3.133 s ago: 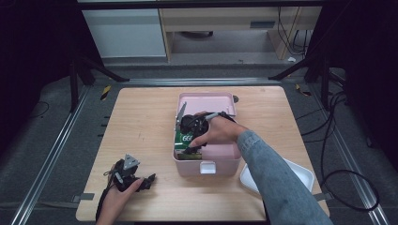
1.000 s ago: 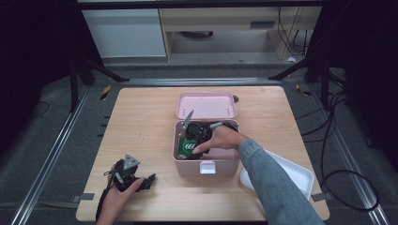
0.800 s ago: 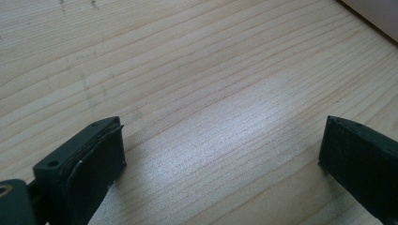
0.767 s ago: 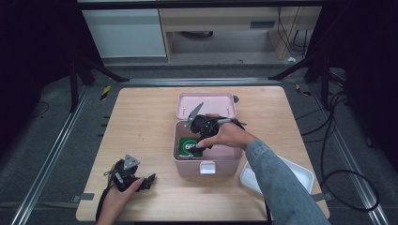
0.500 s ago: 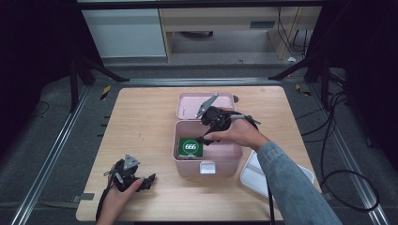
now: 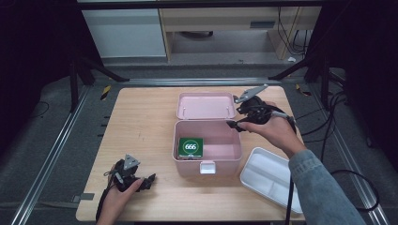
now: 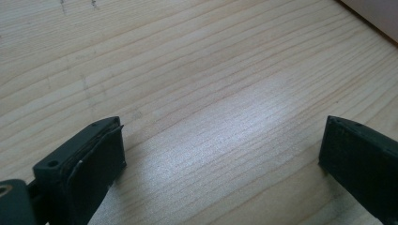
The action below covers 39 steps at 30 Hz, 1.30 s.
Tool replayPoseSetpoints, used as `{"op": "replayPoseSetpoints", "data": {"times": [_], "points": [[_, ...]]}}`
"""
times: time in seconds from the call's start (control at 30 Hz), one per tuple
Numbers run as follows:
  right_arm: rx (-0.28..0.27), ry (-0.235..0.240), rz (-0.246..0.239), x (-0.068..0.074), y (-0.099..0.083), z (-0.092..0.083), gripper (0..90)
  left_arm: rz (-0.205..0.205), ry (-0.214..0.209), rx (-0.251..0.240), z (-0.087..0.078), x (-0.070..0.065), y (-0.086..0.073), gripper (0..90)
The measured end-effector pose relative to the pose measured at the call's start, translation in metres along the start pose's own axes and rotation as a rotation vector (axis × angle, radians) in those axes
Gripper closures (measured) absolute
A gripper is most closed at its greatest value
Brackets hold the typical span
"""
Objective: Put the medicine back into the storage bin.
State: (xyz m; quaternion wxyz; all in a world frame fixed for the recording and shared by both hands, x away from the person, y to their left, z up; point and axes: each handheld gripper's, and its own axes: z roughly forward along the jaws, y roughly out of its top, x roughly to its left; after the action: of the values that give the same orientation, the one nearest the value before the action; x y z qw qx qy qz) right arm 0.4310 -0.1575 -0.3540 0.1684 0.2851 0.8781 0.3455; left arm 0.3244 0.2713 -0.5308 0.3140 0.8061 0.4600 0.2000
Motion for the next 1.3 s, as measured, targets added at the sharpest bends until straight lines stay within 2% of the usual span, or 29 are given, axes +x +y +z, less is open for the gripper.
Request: {"op": "replayPoseSetpoints", "data": {"times": [0.1,0.2,0.23,0.27,0.37,0.57,0.73,0.87,1.1,1.3], "points": [[0.004,-0.015,0.028,-0.007,-0.013,-0.012,25.7,-0.002,0.001,0.000,0.000,0.000,0.000,0.0],[0.001,-0.033,0.049,-0.013,-0.027,-0.022,23.5,-0.004,0.001,-0.002,0.000,-0.001,0.000,0.0],[0.004,-0.048,0.063,-0.016,-0.037,-0.029,22.3,-0.004,0.001,-0.002,0.000,-0.001,0.000,0.0],[0.004,-0.048,0.063,-0.016,-0.037,-0.029,22.3,-0.004,0.001,-0.002,0.000,-0.001,0.000,0.0],[0.011,-0.061,0.085,-0.020,-0.052,-0.035,21.8,-0.004,0.001,-0.001,0.000,-0.001,0.000,0.0],[0.027,-0.071,0.117,-0.025,-0.077,-0.040,28.6,-0.003,0.001,-0.001,0.000,-0.001,0.000,0.0],[0.030,-0.082,0.118,-0.022,-0.093,-0.041,36.3,-0.003,0.003,0.000,0.000,-0.001,0.000,0.0],[0.052,-0.060,0.122,-0.015,-0.105,-0.037,38.0,-0.003,0.003,0.001,0.000,-0.001,0.000,0.0],[0.123,0.011,0.108,0.004,-0.132,-0.030,51.8,-0.003,0.003,0.001,0.000,-0.001,0.000,0.0],[0.164,0.042,0.099,0.010,-0.149,-0.030,62.1,-0.003,0.003,0.002,0.000,-0.001,0.000,0.0]]}}
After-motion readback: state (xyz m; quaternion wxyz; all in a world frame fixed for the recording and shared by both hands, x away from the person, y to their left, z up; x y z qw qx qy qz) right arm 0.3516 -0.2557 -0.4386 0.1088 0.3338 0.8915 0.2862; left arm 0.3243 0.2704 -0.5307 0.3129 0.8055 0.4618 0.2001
